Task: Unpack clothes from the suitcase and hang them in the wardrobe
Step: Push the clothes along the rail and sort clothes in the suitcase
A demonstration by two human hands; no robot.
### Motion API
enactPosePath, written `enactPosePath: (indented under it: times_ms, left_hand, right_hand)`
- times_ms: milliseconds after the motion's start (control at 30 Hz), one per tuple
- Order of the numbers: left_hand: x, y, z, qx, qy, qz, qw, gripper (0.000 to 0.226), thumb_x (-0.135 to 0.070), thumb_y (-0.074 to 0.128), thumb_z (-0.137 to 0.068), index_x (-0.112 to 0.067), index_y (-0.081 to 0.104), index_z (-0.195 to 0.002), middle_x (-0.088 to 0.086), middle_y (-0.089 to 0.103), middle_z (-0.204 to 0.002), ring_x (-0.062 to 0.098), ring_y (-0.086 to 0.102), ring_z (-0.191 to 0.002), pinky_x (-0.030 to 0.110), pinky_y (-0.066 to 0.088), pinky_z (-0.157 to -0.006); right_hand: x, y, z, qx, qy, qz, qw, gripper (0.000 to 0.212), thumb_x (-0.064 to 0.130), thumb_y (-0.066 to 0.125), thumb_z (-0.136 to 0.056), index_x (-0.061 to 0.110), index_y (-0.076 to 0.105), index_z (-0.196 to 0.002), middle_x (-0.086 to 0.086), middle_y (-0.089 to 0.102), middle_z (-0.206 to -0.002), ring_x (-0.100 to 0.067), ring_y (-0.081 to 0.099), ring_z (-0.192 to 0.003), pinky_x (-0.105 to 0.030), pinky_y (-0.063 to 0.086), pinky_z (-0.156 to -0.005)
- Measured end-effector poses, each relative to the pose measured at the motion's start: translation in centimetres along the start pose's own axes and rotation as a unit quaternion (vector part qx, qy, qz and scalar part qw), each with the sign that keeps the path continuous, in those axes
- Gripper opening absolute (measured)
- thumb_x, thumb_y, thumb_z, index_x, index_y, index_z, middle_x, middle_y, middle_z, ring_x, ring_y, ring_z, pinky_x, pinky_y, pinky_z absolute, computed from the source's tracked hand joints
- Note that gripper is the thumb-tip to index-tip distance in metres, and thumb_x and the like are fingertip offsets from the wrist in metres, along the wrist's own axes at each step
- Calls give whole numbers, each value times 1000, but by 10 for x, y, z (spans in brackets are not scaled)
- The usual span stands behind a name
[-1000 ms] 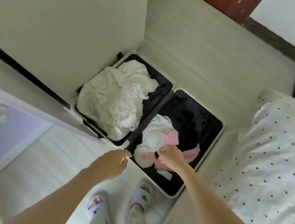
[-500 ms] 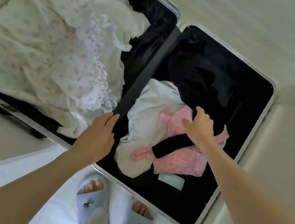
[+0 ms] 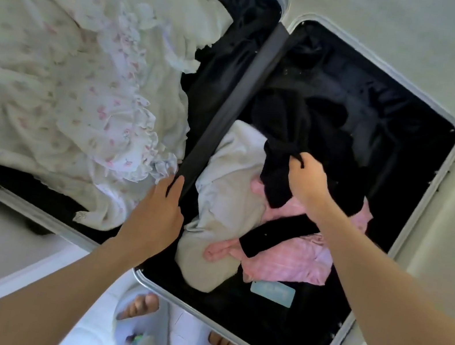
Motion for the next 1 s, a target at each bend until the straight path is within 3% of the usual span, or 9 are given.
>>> enactPosePath:
  times_ms: [133, 200, 267, 367, 500, 633, 833, 900, 1000]
  left_hand:
    - [-24, -40, 35, 69, -11, 49, 996, 57, -16, 38, -97, -11, 15, -148, 10, 34, -142, 25, 40, -124, 34, 39, -98]
    - [-46, -68, 55, 83, -2, 51, 995, 56, -18, 40, -97, -13, 17, -148, 9, 35, -142, 24, 39, -127, 36, 39, -101]
    - [-76, -103, 77, 90, 15, 60, 994, 56, -20, 42, -97, -15, 18, -147, 8, 34, -143, 23, 38, -129, 34, 37, -103]
    - [-118, -148, 104, 97, 45, 82, 991, 63, -28, 48, -95, -20, 15, -148, 3, 28, -148, 18, 35, -133, 27, 31, -104]
    - [-172, -211, 148, 81, 78, 159, 981, 80, -34, 62, -87, -25, 11, -148, -3, 21, -151, 15, 27, -137, 29, 28, -110]
    - [-210, -267, 201, 56, 81, 250, 963, 82, -30, 71, -80, -26, 22, -146, -2, 30, -148, 16, 35, -134, 39, 33, -110]
    - [-257, -361, 297, -109, 114, 255, 954, 26, -28, 58, -90, -14, 58, -113, -1, 59, -107, 13, 55, -98, 22, 40, -83]
    - [-256, -387, 324, -151, 98, 248, 952, 23, -26, 49, -95, -6, 60, -98, 7, 61, -87, 19, 56, -79, 27, 39, -69]
    - [-245, -426, 370, -181, 83, 290, 936, 24, -21, 42, -98, -20, 49, -74, -3, 48, -65, 9, 45, -60, 19, 32, -57]
  right_hand:
    - [9, -36, 56, 2, 72, -117, 991, 31, 18, 38, -97, 6, 46, -69, -6, 48, -66, -26, 46, -70, -31, 38, -62]
    - [20, -68, 81, -13, 124, -234, 964, 33, 19, 41, -96, -10, 57, -92, -28, 60, -92, -42, 58, -87, -44, 50, -78]
    - [40, -104, 109, -4, 156, -320, 935, 38, 23, 42, -97, -9, 56, -112, -29, 57, -118, -41, 56, -109, -47, 45, -99]
    - [76, -151, 144, 28, 155, -374, 914, 28, 29, 41, -99, 13, 63, -94, -12, 65, -115, -28, 62, -106, -42, 46, -100]
    - [129, -214, 195, 72, 136, -405, 901, 39, 37, 44, -97, 5, 67, -99, -16, 69, -102, -33, 66, -94, -46, 49, -96]
    - [183, -267, 258, 136, 124, -477, 859, 40, 40, 41, -98, 9, 61, -81, -10, 66, -70, -24, 64, -62, -26, 53, -58]
    - [269, -325, 375, 226, 59, -495, 837, 46, 43, 40, -97, 8, 54, -72, -9, 60, -59, -21, 61, -51, -22, 52, -52]
    - [294, -340, 409, 239, 36, -482, 842, 47, 41, 44, -96, 7, 55, -66, -9, 59, -53, -21, 59, -46, -23, 51, -50]
    - [326, -358, 455, 244, -11, -438, 865, 37, 40, 58, -90, 8, 58, -71, -8, 61, -59, -22, 60, -59, -29, 50, -64]
Point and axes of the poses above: each hand's wrist, its own z-axis away from the middle knuckle, its own y-axis out of the palm, x = y × z, the point moved 7 cm from there along -z, towards the middle knuckle
